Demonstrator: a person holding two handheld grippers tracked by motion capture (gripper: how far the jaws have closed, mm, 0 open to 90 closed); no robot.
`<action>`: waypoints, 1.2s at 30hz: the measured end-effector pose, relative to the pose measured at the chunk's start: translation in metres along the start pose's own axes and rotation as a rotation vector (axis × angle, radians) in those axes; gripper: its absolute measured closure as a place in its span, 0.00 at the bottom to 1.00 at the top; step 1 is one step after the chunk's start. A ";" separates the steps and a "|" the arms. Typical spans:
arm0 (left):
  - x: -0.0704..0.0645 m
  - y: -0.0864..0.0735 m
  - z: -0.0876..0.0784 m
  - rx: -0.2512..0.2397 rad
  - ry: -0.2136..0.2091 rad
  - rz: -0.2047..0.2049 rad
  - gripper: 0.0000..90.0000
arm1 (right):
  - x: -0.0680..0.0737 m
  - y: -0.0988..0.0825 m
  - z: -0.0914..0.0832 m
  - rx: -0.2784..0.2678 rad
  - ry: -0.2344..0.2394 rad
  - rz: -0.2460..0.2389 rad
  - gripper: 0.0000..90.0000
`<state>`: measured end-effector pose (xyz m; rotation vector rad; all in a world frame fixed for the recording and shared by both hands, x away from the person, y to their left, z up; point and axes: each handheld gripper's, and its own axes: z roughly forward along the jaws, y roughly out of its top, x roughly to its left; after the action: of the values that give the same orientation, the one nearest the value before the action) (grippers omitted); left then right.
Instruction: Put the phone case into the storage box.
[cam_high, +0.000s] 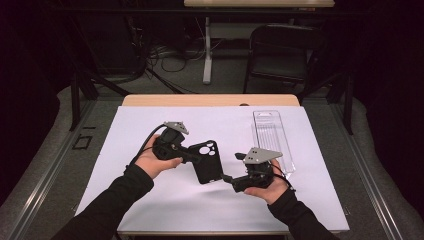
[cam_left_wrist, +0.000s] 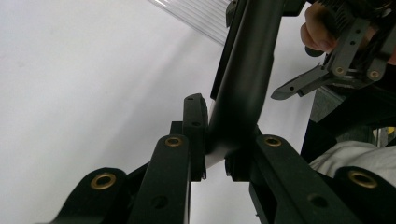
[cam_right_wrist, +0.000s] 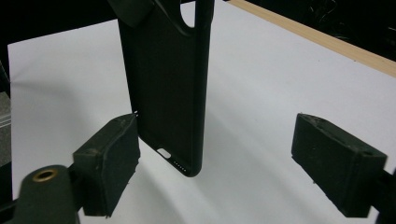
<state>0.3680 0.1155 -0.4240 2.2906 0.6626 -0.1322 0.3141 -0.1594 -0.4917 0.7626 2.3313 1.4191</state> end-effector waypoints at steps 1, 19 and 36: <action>-0.001 0.000 0.000 0.002 0.010 0.002 0.90 | 0.001 0.001 0.000 0.002 -0.002 0.000 0.17; -0.008 0.001 0.004 0.036 0.049 0.018 0.90 | 0.008 0.022 -0.004 0.019 0.019 0.008 0.19; -0.011 0.004 0.011 0.056 0.050 0.034 0.90 | 0.006 0.037 -0.006 0.015 0.021 -0.006 0.41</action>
<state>0.3612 0.1008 -0.4266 2.3645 0.6529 -0.0780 0.3167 -0.1462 -0.4564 0.7472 2.3607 1.4152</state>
